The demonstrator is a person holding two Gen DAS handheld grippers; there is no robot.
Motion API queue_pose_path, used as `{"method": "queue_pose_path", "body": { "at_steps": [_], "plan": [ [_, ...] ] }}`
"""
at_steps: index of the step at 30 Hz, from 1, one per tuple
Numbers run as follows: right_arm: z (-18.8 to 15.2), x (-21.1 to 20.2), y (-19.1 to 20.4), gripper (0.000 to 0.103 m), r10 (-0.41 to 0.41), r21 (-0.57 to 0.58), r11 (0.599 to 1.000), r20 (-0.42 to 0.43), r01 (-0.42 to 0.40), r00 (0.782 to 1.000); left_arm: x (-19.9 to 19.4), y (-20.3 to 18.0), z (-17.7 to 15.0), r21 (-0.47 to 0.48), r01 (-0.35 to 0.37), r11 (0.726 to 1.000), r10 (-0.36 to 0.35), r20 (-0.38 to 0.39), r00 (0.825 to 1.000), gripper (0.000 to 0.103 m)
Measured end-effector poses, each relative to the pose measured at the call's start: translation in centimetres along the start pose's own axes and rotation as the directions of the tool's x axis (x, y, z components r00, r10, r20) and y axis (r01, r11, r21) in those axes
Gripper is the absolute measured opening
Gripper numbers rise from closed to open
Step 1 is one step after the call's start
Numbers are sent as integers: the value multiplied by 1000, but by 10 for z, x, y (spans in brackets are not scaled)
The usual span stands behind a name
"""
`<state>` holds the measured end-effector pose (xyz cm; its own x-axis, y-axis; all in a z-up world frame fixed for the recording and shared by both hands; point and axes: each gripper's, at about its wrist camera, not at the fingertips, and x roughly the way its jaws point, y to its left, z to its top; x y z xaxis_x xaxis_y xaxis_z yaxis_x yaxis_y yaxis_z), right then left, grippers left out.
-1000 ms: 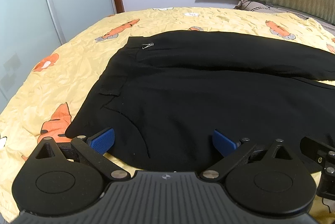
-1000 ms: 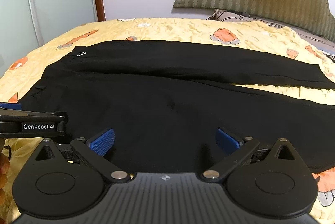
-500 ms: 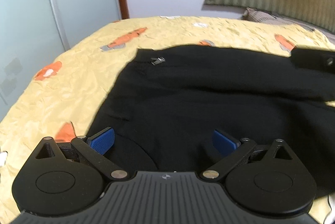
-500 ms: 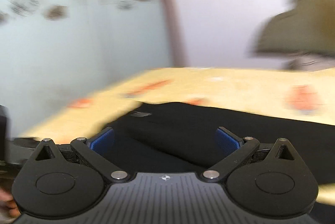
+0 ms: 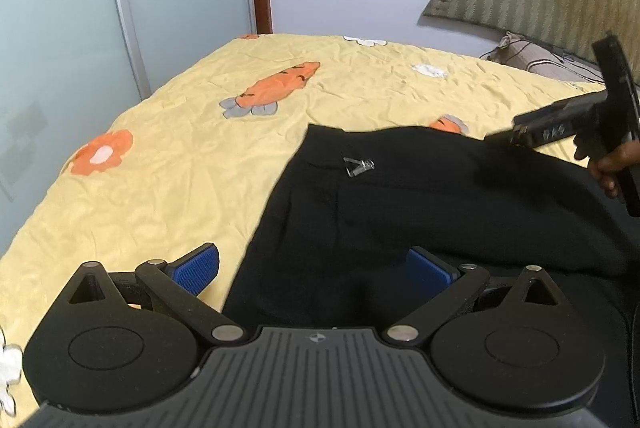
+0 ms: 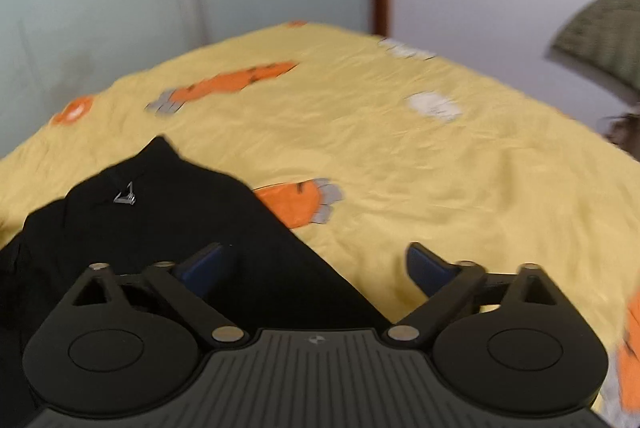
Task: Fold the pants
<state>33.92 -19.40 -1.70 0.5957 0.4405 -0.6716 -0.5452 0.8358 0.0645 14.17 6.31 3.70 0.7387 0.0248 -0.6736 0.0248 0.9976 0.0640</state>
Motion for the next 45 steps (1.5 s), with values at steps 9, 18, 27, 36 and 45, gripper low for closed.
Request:
{"method": "queue_pose_path", "body": {
  "at_steps": [9, 18, 27, 36, 45],
  "plan": [
    [6, 28, 9, 17, 99, -97, 989, -136, -113, 986, 44, -7, 55, 7, 49, 999, -48, -53, 997, 101],
    [-43, -33, 121, 7, -160, -509, 843, 68, 172, 985, 135, 18, 110, -358, 238, 903, -317, -180, 931, 99],
    [-93, -61, 182, 7, -250, -659, 663, 253, 355, 935, 180, 26, 108, -568, 264, 780, -472, -256, 844, 79],
    [-108, -87, 209, 7, -277, -617, 684, 273, 389, 921, 113, 52, 69, -572, 333, 750, -510, -179, 841, 5],
    [-154, -140, 274, 7, -192, -605, 741, 225, 291, 955, 12, 73, -20, -387, 359, 849, -451, -178, 874, 5]
  ]
}}
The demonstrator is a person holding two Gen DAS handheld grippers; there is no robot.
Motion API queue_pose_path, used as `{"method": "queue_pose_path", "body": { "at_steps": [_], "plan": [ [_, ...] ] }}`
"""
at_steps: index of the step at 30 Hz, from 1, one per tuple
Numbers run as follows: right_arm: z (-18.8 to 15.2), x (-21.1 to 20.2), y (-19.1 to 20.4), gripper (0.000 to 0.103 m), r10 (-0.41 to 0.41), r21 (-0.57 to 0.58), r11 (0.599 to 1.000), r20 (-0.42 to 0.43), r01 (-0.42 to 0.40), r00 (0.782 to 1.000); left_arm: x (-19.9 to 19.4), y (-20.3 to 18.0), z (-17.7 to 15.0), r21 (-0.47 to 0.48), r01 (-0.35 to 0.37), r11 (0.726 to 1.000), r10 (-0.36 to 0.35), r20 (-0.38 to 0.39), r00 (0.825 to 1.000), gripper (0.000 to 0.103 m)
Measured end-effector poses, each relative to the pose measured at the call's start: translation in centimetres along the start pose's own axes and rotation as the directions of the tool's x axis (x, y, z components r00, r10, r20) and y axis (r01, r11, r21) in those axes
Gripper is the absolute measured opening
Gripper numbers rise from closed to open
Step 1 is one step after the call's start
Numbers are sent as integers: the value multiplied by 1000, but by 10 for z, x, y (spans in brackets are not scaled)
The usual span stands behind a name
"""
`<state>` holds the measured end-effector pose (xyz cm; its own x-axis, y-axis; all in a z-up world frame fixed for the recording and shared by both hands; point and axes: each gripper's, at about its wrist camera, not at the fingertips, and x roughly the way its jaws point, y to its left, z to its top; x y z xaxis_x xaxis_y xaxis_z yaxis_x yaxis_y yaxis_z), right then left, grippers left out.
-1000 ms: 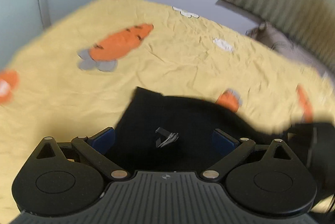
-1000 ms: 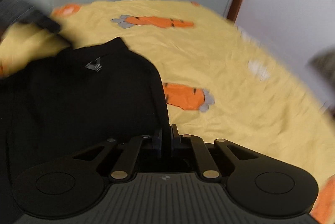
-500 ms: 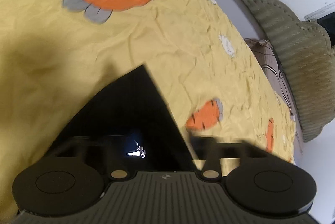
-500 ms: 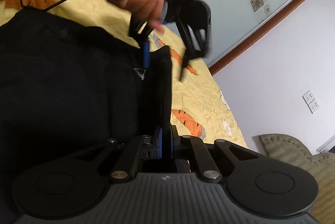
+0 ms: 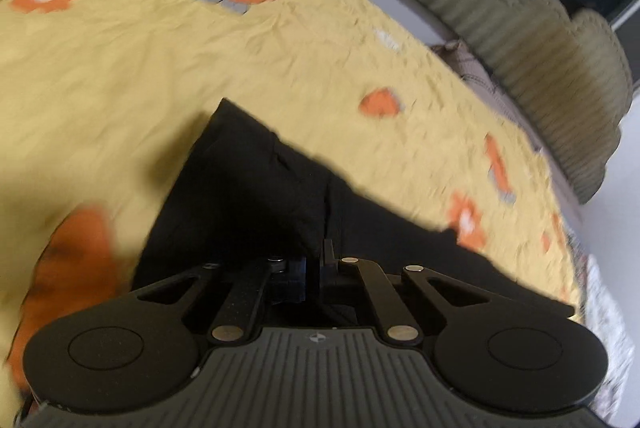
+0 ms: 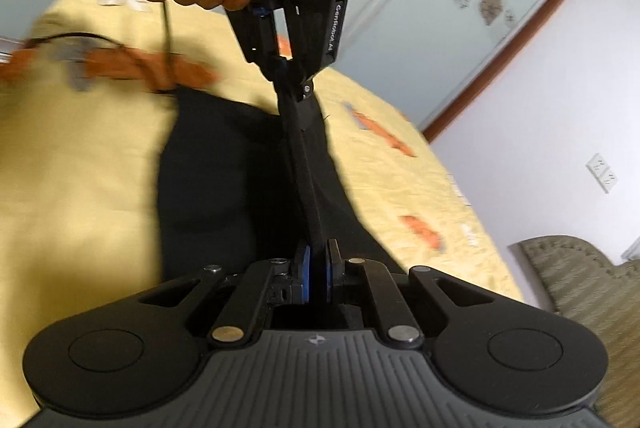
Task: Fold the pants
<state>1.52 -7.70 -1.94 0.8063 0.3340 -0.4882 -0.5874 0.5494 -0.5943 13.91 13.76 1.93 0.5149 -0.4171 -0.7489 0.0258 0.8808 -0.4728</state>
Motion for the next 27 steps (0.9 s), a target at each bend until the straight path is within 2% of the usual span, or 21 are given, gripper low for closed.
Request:
{"method": "queue_pose_path", "body": {
  "at_steps": [4, 7, 10, 11, 12, 13, 15, 17, 18, 20, 21, 23, 24, 27],
  "plan": [
    [-4, -7, 26, 7, 63, 39, 997, -10, -62, 998, 0, 17, -33, 10, -67, 998, 67, -5, 998, 5],
    [-7, -8, 44, 7, 64, 52, 997, -28, -62, 998, 2, 27, -43, 1, -86, 996, 86, 2, 996, 6],
    [-8, -9, 45, 7, 51, 74, 996, -32, -48, 998, -8, 15, -53, 76, -133, 988, 129, 57, 990, 9],
    [-7, -10, 46, 7, 47, 86, 995, -29, -44, 998, -8, 11, -56, 93, -152, 984, 146, 69, 987, 11],
    [-7, -10, 46, 7, 46, 105, 994, -33, -43, 998, -7, 10, -57, 106, -174, 979, 167, 72, 983, 21],
    [-5, -5, 51, 8, 52, 117, 992, -42, -47, 998, -6, 10, -57, 113, -190, 975, 183, 71, 981, 26],
    [-10, -6, 58, 9, 16, 94, 996, -28, -13, 999, -10, 8, -58, 112, -199, 974, 193, 69, 979, 31],
    [-13, -26, 64, 12, -27, 79, 996, -21, 28, 999, -19, 1, -60, 127, -225, 966, 213, 101, 972, 35],
    [-17, -40, 60, 12, -43, 101, 994, -13, 44, 999, -25, -4, -62, 138, -256, 957, 238, 132, 962, 42],
    [-26, -61, 49, 12, -112, 166, 979, -27, 115, 993, -37, -16, -68, 162, -310, 937, 277, 199, 940, 48],
    [-36, -72, 43, 12, -171, 188, 966, -59, 179, 983, -41, -24, -71, 187, -318, 930, 274, 225, 935, 52],
    [-57, -86, 31, 12, -265, 195, 937, -140, 289, 954, -46, -43, -76, 243, -296, 924, 238, 242, 941, 58],
    [-72, -92, 26, 12, -298, 190, 924, -191, 333, 935, -46, -54, -79, 269, -267, 925, 205, 239, 949, 60],
    [-112, -100, 15, 12, -328, 140, 909, -335, 391, 883, -40, -88, -90, 348, -148, 926, 86, 187, 979, 66]
  ]
}}
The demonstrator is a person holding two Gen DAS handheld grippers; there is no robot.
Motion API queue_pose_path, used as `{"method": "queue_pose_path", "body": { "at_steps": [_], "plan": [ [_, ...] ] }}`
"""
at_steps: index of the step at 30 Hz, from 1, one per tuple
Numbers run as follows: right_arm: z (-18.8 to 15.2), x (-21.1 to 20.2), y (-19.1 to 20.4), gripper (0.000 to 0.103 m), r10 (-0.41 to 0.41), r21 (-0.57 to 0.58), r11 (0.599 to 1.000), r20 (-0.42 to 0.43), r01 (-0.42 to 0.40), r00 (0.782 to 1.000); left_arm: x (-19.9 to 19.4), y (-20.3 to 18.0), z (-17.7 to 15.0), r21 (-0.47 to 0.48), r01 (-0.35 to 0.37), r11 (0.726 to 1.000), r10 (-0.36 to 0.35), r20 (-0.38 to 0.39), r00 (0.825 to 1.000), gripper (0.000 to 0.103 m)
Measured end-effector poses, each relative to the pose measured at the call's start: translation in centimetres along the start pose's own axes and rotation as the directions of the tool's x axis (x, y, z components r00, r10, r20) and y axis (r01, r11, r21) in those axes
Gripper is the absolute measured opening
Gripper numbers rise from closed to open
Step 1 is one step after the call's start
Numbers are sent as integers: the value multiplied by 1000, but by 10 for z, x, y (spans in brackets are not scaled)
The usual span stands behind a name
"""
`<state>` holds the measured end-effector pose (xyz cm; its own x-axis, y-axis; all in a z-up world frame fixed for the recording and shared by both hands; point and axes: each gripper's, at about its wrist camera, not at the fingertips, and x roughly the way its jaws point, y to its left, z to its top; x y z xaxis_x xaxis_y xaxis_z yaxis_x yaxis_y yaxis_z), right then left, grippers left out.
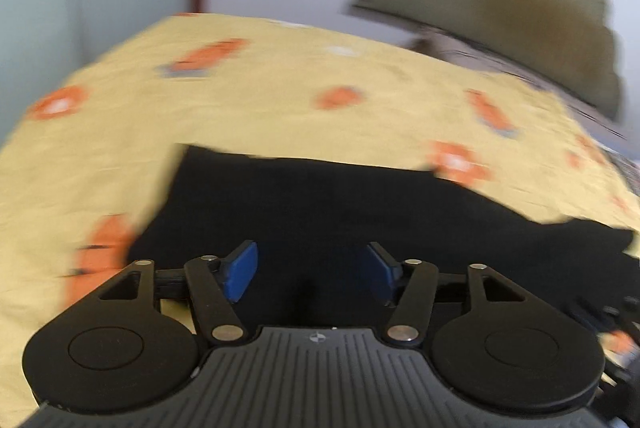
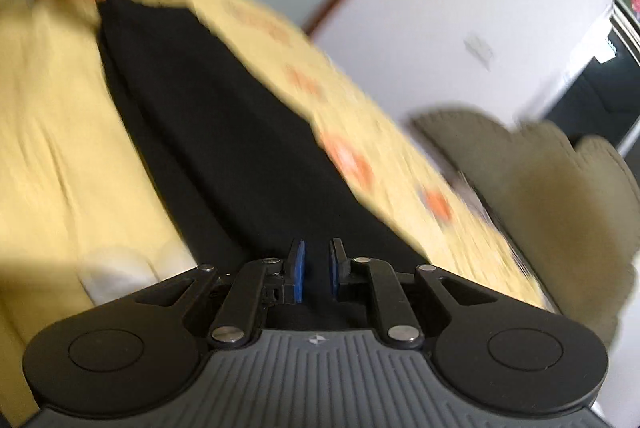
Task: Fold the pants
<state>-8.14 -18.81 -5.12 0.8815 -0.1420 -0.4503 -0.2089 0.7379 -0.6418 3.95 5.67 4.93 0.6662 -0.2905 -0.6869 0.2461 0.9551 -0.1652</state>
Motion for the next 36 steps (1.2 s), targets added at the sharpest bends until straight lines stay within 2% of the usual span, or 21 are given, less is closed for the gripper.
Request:
{"method": "queue_pose_path", "body": {
  "at_steps": [2, 5, 7, 9, 11, 13, 15, 18, 20, 22, 24, 25, 26, 28, 32, 34, 36],
  "plan": [
    [-16, 6, -1, 12, -21, -56, 998, -44, 18, 999, 7, -21, -3, -20, 113, 993, -114, -35, 993, 71],
    [-22, 12, 5, 12, -31, -106, 994, -38, 26, 999, 28, -49, -13, -108, 253, 961, -266, -136, 954, 73],
    [-17, 15, 10, 14, -45, -125, 991, -15, 43, 999, 41, -62, -21, -184, 310, 933, -344, -196, 918, 73],
    [-16, 20, 12, 17, -48, -145, 988, 2, 48, 999, 51, -71, -28, -258, 337, 906, -398, -243, 884, 74],
    [-19, 22, 10, 20, -50, -160, 986, 24, 53, 998, 58, -77, -30, -298, 338, 893, -417, -260, 871, 77],
    [-17, 27, 10, 24, -57, -168, 984, 39, 63, 998, 62, -79, -31, -304, 311, 900, -392, -255, 884, 84],
    [-15, 28, 11, 29, -71, -189, 979, 44, 78, 996, 64, -82, -31, -317, 284, 905, -369, -251, 895, 87],
    [-13, 22, 19, 40, -102, -258, 959, 75, 118, 992, 64, -81, -32, -360, 275, 892, -380, -263, 887, 91],
    [-11, 20, 25, 40, -89, -312, 943, 90, 113, 992, 65, -81, -31, -380, 276, 883, -394, -278, 876, 91],
    [-9, 20, 26, 40, -46, -299, 952, 92, 72, 995, 65, -85, -31, -382, 280, 881, -400, -283, 872, 91],
    [-4, 23, 20, 29, 17, -245, 969, 79, 3, 997, 63, -87, -31, -375, 287, 881, -405, -286, 869, 91],
    [-2, 23, 17, 9, 50, -213, 976, 74, -33, 996, 61, -86, -31, -374, 289, 881, -406, -285, 868, 91],
    [-1, 22, 15, 7, 68, -185, 981, 64, -55, 996, 60, -86, -31, -372, 290, 882, -405, -282, 870, 91],
    [-2, 16, 19, 5, 62, -199, 979, 62, -48, 996, 55, -83, -28, -345, 285, 894, -384, -265, 884, 91],
    [-6, -11, 17, 4, 120, -148, 983, 54, -111, 991, 44, -75, -19, -269, 239, 933, -297, -200, 934, 92],
    [-9, -20, 18, 4, 133, -137, 982, 40, -127, 990, 45, -74, -16, -259, 230, 938, -284, -196, 939, 93],
    [-11, -16, 21, 4, 143, -139, 980, 14, -140, 990, 52, -77, -15, -242, 232, 942, -285, -213, 935, 93]
  ]
}}
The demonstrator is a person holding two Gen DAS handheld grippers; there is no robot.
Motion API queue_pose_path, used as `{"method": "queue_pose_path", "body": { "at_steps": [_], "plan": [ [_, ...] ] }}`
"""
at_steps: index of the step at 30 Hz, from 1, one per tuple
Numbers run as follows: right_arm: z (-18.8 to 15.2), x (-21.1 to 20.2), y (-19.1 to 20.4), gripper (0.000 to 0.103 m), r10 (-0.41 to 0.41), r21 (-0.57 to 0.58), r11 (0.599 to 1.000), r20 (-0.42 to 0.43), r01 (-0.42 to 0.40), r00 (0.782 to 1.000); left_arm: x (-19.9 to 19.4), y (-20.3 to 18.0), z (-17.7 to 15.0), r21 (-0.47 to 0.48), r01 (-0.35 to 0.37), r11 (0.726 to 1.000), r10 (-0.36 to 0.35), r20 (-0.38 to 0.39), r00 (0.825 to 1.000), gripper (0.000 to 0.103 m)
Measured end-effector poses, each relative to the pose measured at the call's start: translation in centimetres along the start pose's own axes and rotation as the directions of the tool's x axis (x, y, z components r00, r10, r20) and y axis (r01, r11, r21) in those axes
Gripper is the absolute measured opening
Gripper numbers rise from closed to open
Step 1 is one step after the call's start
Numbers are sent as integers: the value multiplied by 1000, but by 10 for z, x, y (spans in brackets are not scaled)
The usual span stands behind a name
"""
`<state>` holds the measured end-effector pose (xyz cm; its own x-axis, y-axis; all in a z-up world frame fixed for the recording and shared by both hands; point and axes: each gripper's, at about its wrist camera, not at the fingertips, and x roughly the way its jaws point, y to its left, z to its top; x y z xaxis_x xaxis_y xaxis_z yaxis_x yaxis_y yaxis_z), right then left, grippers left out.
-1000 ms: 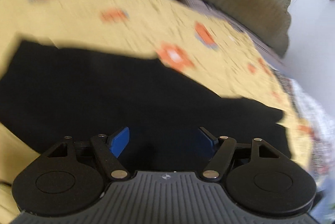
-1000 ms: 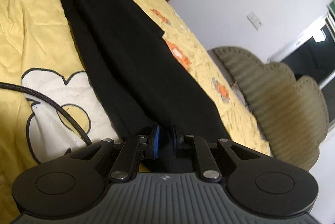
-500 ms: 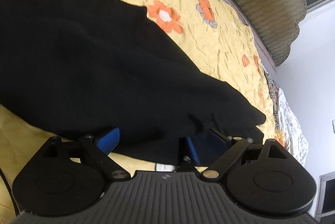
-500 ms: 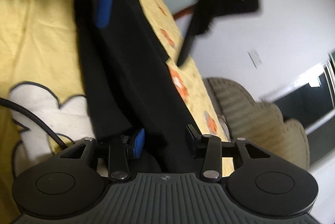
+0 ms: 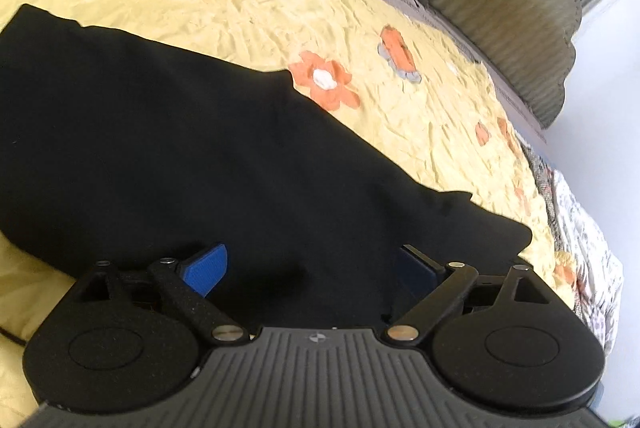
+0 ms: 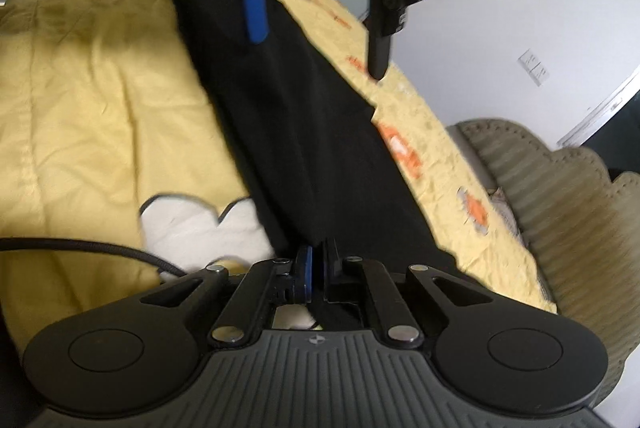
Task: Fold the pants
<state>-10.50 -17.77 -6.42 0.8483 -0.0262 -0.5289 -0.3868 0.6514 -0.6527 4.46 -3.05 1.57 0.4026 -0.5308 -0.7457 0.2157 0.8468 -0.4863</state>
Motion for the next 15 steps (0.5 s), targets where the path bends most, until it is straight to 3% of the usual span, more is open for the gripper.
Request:
{"method": "queue_pose_path", "body": {
  "at_steps": [5, 8, 11, 13, 14, 15],
  "plan": [
    [1, -17, 3, 10, 7, -20, 1000, 7, -6, 1000, 11, -22, -7, 155, -53, 987, 53, 1, 999, 93],
    [-6, -26, -26, 10, 27, 146, 989, 25, -31, 999, 17, -43, -12, 284, -102, 953, 86, 69, 994, 93],
    [-28, -31, -63, 12, -4, 412, 911, 30, -9, 1000, 28, -60, -19, 392, -166, 905, 120, 139, 983, 93],
    [-47, -22, -80, 19, 67, 568, 822, -20, -44, 998, 44, -69, -24, 462, -215, 860, 161, 153, 975, 91],
    [-56, -16, -83, 19, 126, 607, 792, -51, -70, 991, 52, -71, -29, 498, -245, 832, 194, 153, 969, 90],
    [-65, -18, -86, 19, 137, 636, 768, -47, -76, 989, 56, -75, -32, 526, -262, 809, 213, 154, 965, 86]
  ]
}}
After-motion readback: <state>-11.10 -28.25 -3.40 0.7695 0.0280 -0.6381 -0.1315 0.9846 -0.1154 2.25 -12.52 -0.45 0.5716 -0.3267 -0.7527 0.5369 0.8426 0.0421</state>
